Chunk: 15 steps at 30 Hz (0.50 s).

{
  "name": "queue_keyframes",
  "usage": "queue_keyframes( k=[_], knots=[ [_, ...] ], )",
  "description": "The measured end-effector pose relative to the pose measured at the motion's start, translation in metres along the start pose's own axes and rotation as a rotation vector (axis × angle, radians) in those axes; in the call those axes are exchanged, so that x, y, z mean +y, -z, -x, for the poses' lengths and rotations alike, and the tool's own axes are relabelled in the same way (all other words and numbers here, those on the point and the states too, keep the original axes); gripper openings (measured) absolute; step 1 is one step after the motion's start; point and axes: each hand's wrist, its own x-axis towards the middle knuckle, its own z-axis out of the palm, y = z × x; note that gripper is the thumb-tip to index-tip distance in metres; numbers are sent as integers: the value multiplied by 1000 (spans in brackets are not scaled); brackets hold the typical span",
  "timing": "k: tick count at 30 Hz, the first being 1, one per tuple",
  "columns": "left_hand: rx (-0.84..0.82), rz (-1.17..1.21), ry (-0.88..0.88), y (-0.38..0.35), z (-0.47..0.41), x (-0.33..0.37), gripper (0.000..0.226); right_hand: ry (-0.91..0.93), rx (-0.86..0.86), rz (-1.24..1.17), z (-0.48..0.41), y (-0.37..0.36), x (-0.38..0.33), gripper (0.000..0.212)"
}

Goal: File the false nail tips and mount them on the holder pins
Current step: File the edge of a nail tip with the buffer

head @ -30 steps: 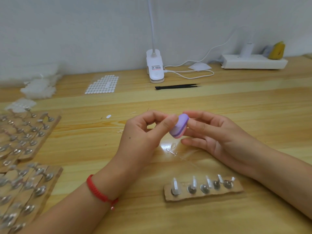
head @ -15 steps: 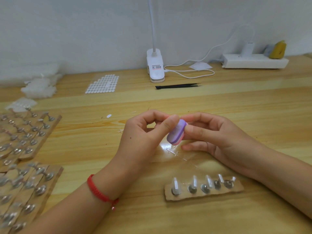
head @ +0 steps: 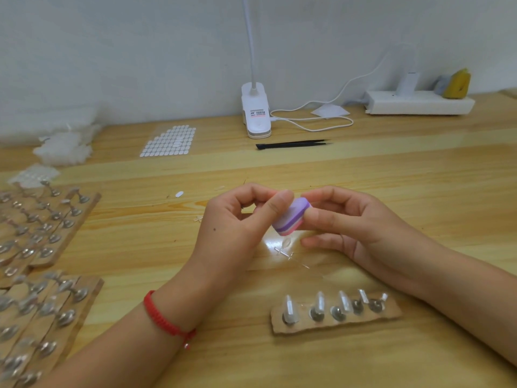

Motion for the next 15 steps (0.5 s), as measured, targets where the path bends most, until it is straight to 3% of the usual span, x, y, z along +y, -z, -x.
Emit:
queue_keyframes(
  k=[8, 15],
  knots=[
    [51, -12, 28, 0, -1, 0, 18, -24, 105, -305, -5, 6, -3, 33],
    [58, 9, 13, 2, -2, -1, 18, 19, 51, -7, -2, -2, 1, 30]
  ],
)
